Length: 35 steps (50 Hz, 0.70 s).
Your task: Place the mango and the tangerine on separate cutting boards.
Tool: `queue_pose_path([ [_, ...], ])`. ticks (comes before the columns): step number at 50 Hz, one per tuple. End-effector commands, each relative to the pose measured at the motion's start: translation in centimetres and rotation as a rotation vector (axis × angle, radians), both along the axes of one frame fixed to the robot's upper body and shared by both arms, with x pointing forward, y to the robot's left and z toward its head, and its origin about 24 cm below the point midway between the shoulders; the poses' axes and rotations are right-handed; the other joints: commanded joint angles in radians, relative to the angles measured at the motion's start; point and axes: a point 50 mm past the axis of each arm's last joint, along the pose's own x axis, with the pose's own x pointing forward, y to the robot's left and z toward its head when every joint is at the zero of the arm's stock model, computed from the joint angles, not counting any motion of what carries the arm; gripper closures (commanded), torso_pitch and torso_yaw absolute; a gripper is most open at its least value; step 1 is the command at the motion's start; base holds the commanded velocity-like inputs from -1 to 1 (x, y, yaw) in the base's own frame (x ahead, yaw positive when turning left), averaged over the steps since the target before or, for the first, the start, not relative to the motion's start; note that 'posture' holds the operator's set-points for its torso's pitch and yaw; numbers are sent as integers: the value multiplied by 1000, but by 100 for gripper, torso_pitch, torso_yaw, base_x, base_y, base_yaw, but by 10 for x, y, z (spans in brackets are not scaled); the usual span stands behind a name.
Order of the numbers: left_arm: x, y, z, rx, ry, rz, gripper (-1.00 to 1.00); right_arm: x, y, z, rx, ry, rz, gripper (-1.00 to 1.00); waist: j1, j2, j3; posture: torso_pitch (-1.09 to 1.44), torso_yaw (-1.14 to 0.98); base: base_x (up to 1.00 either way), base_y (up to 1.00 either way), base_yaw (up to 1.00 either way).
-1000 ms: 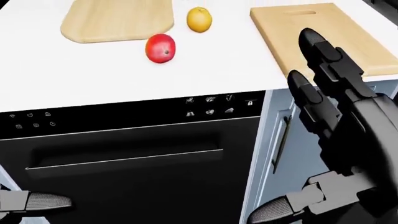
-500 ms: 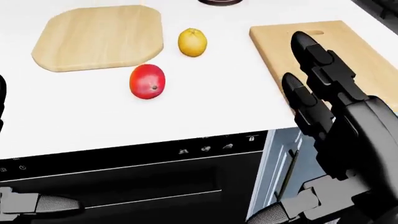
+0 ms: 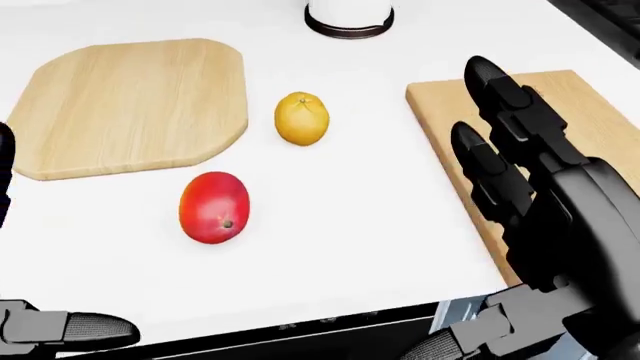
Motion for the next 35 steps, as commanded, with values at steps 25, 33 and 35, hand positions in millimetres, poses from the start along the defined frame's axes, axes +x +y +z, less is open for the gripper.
queue_pose_path([
  [25, -3, 0, 18, 22, -101, 20, -100, -6, 4, 14, 6, -103, 36, -100, 11, 49, -30, 0, 0, 7, 0, 0],
  [33, -4, 1, 16, 22, -99, 20, -100, 17, 3, 19, -26, -90, 8, -100, 4, 55, -27, 0, 0, 0, 0, 0],
  [35, -5, 1, 15, 22, -99, 21, -100, 21, 4, 22, -38, -85, 28, -100, 2, 57, -26, 0, 0, 0, 0, 0],
])
